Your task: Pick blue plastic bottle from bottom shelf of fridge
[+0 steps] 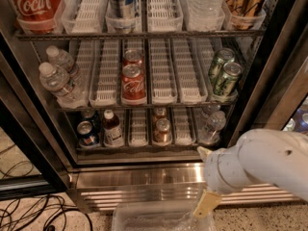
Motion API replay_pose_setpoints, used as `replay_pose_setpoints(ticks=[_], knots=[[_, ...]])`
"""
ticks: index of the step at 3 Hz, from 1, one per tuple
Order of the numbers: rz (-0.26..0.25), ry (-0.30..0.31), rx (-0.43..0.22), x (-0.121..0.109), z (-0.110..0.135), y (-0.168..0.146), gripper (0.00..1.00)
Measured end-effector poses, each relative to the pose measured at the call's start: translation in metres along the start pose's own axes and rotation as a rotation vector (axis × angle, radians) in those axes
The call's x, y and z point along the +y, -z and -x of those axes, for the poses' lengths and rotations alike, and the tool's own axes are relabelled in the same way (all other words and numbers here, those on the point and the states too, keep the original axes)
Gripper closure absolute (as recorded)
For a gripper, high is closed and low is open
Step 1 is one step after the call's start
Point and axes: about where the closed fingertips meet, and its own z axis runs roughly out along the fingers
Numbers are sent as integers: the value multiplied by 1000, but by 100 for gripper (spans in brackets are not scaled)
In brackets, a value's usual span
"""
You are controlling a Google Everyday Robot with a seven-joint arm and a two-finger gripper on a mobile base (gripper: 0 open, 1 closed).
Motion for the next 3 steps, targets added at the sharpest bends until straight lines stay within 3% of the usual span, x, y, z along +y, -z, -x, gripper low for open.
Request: replay_pose_setpoints(ticks=[3], knots=[[-65, 19, -135, 7, -1, -92, 0]])
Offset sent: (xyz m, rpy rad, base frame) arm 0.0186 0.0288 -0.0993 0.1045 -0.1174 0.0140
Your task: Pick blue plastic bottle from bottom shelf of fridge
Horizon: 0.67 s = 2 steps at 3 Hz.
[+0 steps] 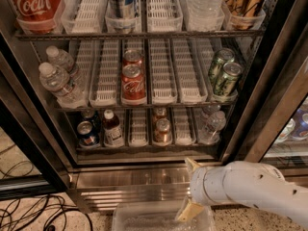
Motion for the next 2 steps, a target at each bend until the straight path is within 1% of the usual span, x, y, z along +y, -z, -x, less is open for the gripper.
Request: replay_pose_setpoints(ticks=[1, 2], knots=[[8, -11, -61, 3, 2, -24, 0], [8, -11, -62, 4, 3, -24, 0]])
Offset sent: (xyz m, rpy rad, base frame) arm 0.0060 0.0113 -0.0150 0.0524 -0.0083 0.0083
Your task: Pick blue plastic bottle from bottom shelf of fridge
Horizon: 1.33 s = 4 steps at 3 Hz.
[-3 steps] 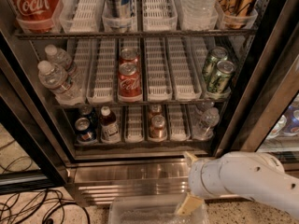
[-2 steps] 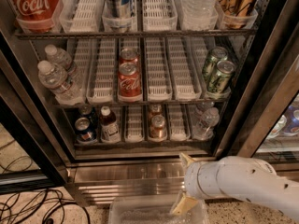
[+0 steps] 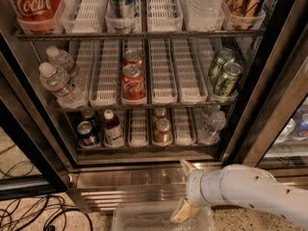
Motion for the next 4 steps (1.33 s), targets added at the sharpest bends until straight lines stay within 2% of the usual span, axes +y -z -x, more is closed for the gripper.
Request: replay_pose_setpoints(ticks=[1, 2, 3, 4], knots=[[-53, -16, -52, 1, 8, -8, 0], [-150, -27, -149, 1, 29, -24, 0], [-225, -33, -237, -5, 56, -39, 0], [-254, -21, -295, -10, 84, -54, 0]])
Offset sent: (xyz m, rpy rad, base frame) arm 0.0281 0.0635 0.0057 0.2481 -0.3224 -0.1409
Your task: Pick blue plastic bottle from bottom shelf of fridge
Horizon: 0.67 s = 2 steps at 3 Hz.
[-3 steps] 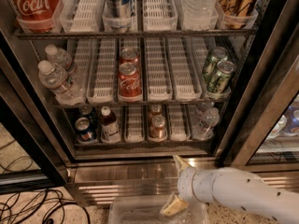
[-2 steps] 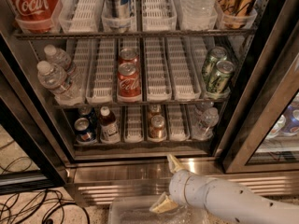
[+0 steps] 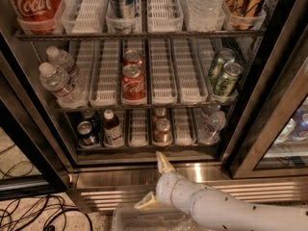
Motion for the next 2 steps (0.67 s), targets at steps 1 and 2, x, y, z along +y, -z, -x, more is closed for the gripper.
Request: replay_pose_setpoints(ticks=[1, 2], knots=[[8, 14, -53, 2, 23, -26, 0], [8, 14, -53, 2, 23, -26, 0]])
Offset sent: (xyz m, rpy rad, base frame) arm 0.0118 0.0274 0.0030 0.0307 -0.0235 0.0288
